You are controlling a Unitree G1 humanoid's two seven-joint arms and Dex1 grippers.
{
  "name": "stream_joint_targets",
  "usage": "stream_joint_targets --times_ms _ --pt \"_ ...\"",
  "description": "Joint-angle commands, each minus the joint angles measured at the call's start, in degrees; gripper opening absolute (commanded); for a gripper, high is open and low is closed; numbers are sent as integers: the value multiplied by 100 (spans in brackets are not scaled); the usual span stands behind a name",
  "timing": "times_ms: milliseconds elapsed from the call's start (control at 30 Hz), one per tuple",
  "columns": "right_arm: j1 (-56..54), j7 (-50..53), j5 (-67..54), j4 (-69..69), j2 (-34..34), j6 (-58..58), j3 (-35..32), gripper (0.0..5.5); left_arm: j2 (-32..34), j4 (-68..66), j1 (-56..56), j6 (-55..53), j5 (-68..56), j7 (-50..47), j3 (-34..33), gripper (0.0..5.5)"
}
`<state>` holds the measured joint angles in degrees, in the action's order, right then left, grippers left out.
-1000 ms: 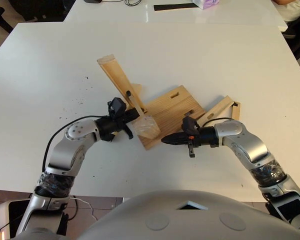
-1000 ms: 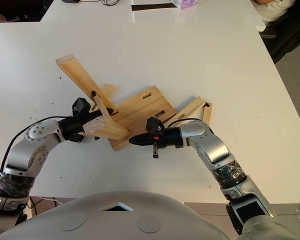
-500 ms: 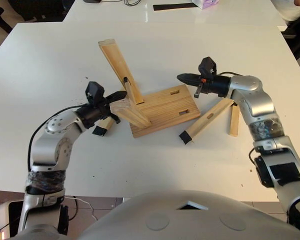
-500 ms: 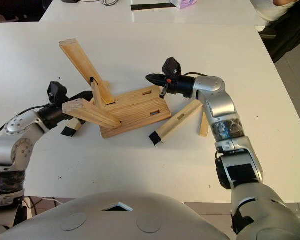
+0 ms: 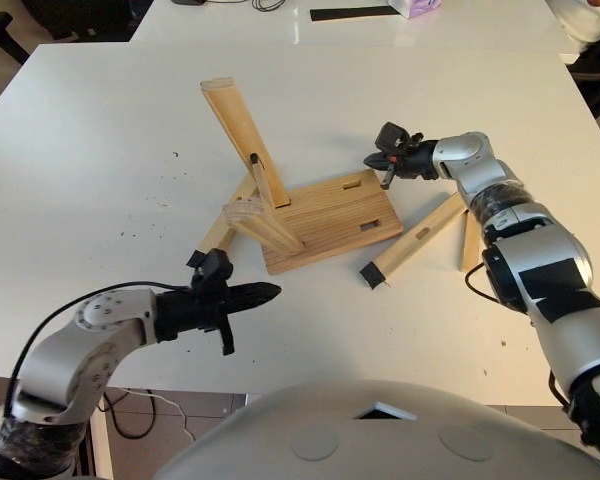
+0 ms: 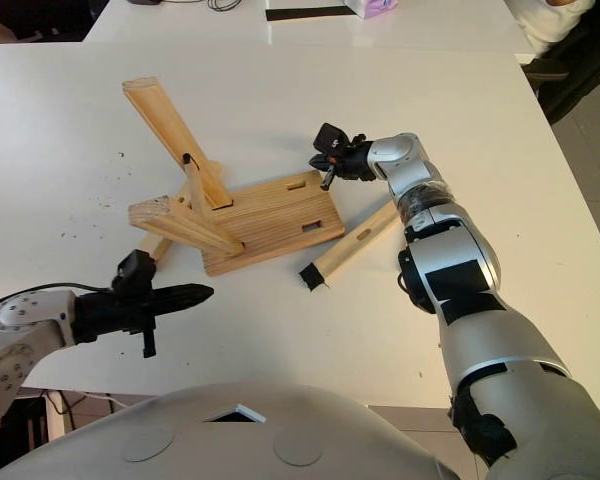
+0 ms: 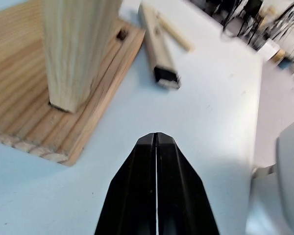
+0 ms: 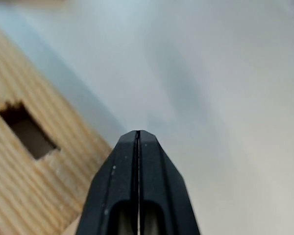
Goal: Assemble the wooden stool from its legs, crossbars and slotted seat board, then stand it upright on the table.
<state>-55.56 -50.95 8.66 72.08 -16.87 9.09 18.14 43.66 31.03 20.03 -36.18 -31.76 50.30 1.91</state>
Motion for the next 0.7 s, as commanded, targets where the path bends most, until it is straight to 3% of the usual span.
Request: stream_joint_targets --times_ms 33,200,700 --pt "-164 -317 384 168 208 157 201 0 -498 -606 -409 275 1022 -726 866 1" --pt "-202 -665 537 174 222 318 229 0 -811 -939 -644 486 1405 -1042 1121 1" --pt "423 -1787 535 -361 -34 782 233 0 -1447 -1493 -1282 546 1502 -1707 841 1"
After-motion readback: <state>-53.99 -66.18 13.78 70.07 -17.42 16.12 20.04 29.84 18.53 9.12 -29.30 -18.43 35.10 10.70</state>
